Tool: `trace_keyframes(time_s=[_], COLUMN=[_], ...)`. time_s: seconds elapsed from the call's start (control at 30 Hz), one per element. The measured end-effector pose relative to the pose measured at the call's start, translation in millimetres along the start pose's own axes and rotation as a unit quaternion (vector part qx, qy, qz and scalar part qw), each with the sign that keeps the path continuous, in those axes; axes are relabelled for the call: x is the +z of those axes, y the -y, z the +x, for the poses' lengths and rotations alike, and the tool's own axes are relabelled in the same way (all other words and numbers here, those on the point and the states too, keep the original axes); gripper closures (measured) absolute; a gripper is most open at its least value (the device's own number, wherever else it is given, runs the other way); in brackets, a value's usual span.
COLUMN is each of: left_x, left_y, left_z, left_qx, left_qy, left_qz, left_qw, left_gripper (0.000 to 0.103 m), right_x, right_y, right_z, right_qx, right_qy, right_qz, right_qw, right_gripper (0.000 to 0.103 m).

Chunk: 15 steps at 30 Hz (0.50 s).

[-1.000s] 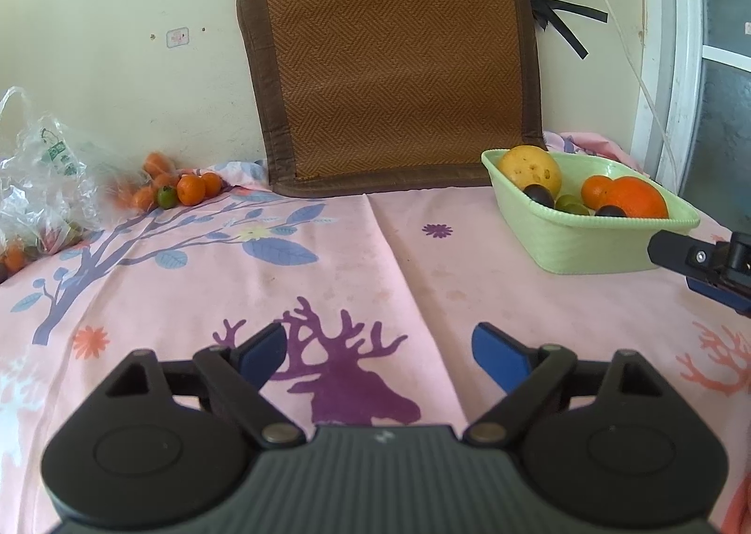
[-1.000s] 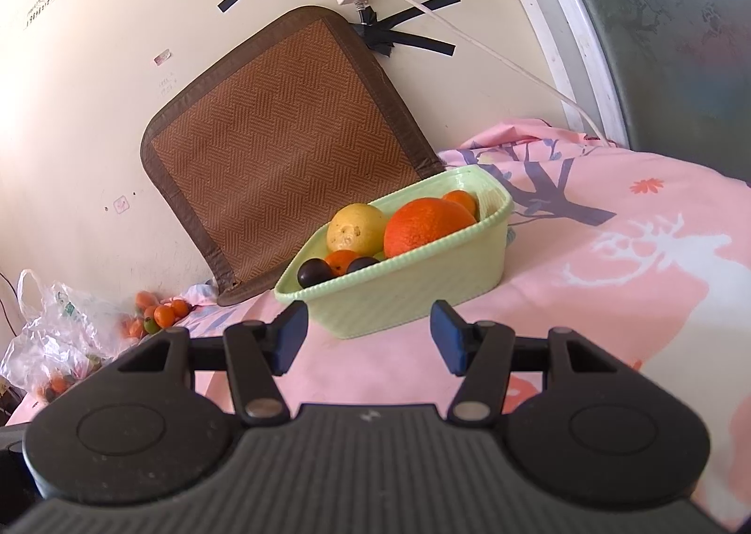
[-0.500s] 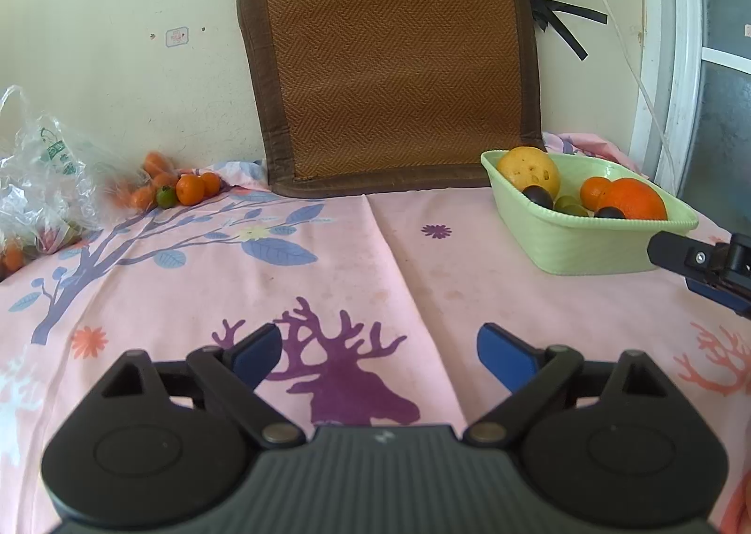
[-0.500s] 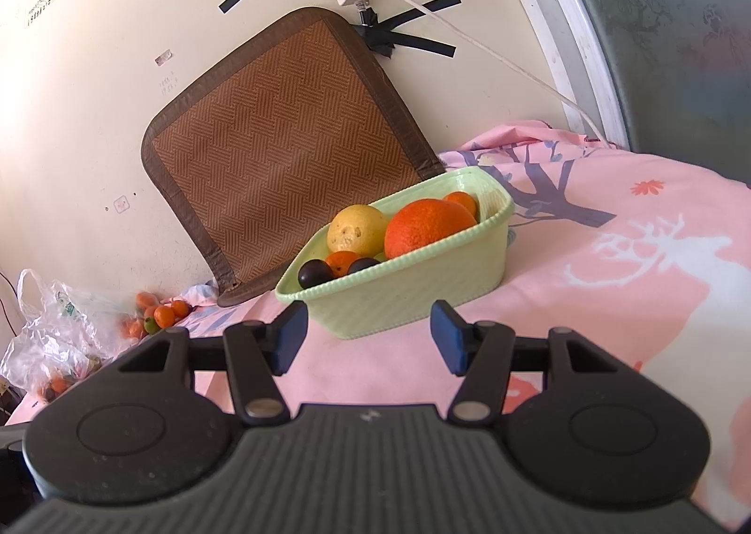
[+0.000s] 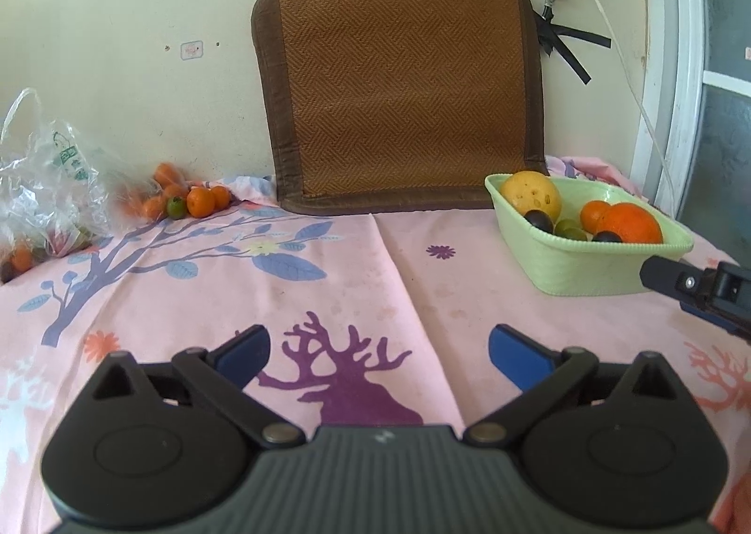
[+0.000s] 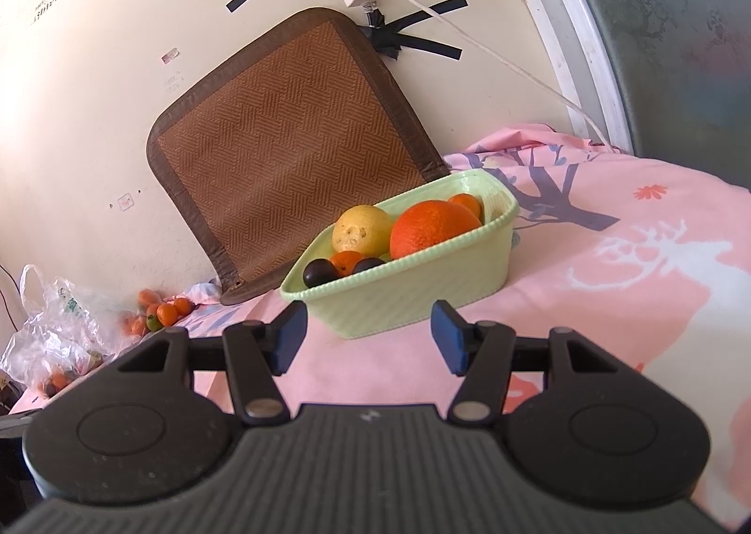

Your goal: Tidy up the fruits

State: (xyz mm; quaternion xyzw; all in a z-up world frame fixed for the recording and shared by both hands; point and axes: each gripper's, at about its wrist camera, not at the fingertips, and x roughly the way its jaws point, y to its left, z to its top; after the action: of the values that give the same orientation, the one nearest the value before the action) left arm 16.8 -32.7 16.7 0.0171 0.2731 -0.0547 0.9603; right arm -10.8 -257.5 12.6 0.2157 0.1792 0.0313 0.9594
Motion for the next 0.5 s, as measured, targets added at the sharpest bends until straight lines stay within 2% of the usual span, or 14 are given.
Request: trace_keyframes(time_s=[0.37,0.5], left_x=[11,9], left_y=[-8,-12], left_z=[-9,-15], left_qx=[0.015,0.012], left_qy=[-0.003,0.012], left_qz=[-0.014,-0.02], left_qw=[0.9998,0.9997], left_gripper=[0.0,0.0], right_x=[-1,-1], right_y=[-1,-2], right_z=[-2,-2], right_qx=[0.003,0.002], right_qy=[0.003,0.003], right_qz=[-0.004,-0.006], right_qw=[1.0,1.0], right_gripper=[0.037,0.036])
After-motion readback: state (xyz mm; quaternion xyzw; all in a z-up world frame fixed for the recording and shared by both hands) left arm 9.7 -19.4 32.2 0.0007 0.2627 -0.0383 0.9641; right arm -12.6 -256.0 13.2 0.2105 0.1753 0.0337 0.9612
